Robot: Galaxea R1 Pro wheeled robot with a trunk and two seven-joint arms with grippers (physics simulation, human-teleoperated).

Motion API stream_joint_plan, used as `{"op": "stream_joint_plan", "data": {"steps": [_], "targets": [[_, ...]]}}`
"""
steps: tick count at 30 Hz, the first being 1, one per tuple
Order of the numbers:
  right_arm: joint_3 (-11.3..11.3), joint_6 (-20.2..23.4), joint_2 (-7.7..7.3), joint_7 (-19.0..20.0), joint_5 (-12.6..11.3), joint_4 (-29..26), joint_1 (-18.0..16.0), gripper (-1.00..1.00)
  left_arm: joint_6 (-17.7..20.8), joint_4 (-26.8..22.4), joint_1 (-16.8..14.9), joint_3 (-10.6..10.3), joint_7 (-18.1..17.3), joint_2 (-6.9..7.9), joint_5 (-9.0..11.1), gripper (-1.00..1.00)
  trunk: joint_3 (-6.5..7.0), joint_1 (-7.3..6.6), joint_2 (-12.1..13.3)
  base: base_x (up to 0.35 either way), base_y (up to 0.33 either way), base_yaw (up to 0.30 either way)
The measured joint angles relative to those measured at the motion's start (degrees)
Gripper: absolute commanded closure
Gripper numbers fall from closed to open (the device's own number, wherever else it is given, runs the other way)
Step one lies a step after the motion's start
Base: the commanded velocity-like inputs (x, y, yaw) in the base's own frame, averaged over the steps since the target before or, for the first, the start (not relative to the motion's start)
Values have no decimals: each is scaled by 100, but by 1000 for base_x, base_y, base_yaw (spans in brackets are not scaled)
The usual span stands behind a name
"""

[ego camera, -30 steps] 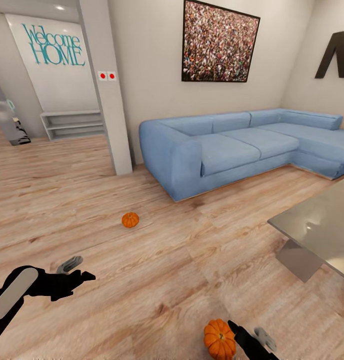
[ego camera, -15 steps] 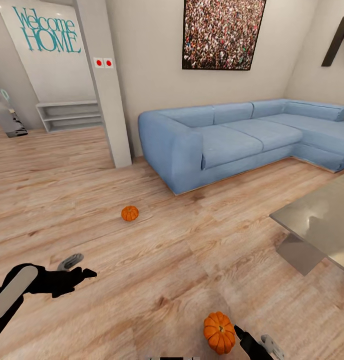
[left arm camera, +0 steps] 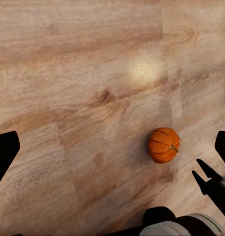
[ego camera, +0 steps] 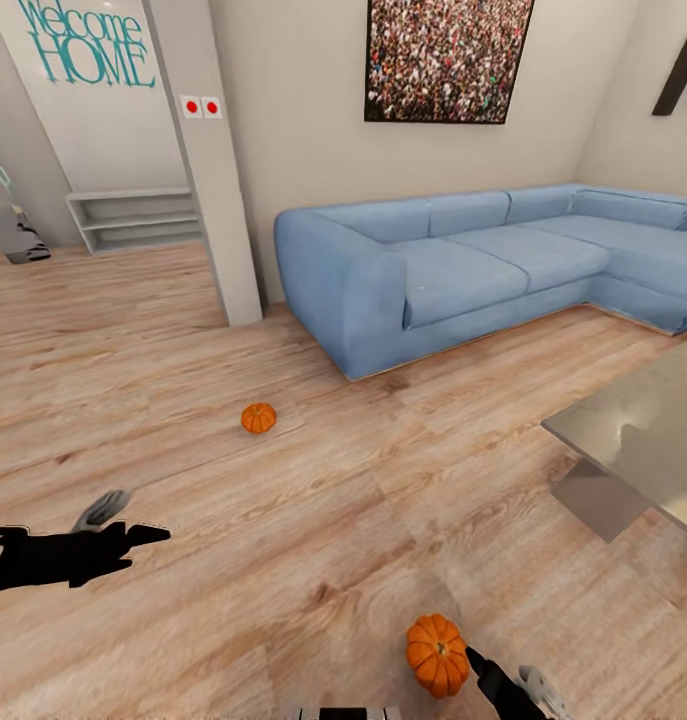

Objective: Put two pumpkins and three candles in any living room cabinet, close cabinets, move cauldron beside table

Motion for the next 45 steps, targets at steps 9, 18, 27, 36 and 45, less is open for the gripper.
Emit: {"op": "stream_joint_plan", "data": {"steps": [9,18,27,36,45], "targets": [[40,10,19,216,6,-35,0,-100,0,-120,102,4,-5,102,172,-100,-112,13,-7,0,0,0],[34,52,8,473,8,-39,0,-100,0,-123,104,4,-5,101,175,-100,-112,13,-7,0,0,0],[-67,339,-14,677,-193,-13,0,-100,0,-121,104,-1,-5,96,171,-100,-112,13,-7,0,0,0],[-205,628,-171,398,-727,-25,-1,-100,-7,-96,104,-5,-5,95,163,-100,-112,12,-7,83,0,0],[-208,604,-176,318,-746,-25,-1,-100,-9,-97,104,-5,3,95,142,-100,-112,12,-7,52,0,0]]}}
